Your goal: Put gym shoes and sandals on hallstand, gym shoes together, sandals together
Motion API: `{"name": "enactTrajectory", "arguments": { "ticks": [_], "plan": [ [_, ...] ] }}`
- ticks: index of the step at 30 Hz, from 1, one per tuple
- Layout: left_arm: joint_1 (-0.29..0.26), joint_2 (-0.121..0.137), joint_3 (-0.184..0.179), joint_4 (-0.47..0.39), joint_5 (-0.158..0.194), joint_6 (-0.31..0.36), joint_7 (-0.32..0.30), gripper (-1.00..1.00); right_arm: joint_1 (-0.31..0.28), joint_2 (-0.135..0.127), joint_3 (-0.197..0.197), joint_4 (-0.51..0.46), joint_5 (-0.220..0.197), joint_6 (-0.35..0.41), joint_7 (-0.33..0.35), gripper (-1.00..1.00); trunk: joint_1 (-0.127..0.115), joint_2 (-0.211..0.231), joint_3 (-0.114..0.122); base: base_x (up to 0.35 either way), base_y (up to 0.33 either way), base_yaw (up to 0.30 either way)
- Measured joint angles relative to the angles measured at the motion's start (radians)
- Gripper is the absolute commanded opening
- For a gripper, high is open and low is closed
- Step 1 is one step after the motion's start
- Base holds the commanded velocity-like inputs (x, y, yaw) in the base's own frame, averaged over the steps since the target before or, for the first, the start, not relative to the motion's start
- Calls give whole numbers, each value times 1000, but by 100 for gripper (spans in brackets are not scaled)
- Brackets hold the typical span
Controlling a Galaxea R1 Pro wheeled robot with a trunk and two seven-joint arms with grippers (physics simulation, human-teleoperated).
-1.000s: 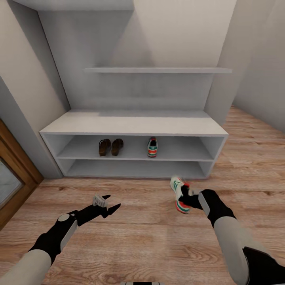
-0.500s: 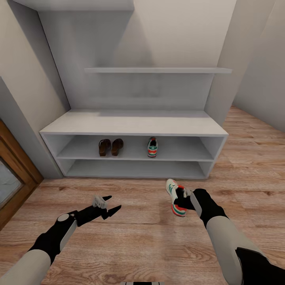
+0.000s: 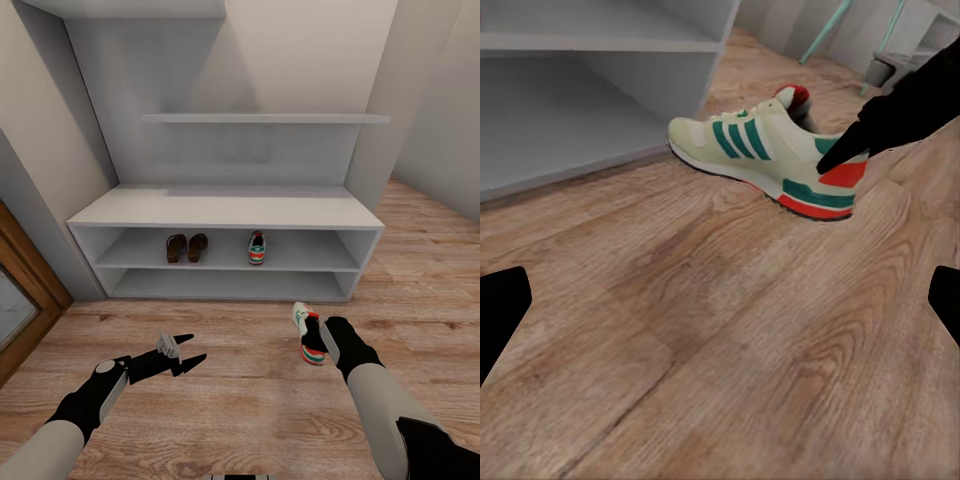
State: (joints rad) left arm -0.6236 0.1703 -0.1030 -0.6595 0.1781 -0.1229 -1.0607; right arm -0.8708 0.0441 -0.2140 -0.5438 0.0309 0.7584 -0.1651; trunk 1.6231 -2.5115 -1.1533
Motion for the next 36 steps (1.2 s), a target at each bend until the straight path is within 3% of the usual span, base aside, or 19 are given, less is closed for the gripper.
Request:
{"name": "enactTrajectory", "arguments": {
  "ticks": [16,26,36],
  "plan": [
    [0,-1,-1,0,0,1,0,100,0,-1,-1,-38,-5,-6,-30,-100,0,0,0,0,0,0],
    [0,-2,-3,0,0,1,-1,100,0,1,10,-181,-5,-6,-31,-100,0,0,0,0,0,0],
    [0,-1,-3,0,0,1,-4,100,0,-1,13,-197,-4,-7,-32,-100,0,0,-2,0,0,87]
  ]
}}
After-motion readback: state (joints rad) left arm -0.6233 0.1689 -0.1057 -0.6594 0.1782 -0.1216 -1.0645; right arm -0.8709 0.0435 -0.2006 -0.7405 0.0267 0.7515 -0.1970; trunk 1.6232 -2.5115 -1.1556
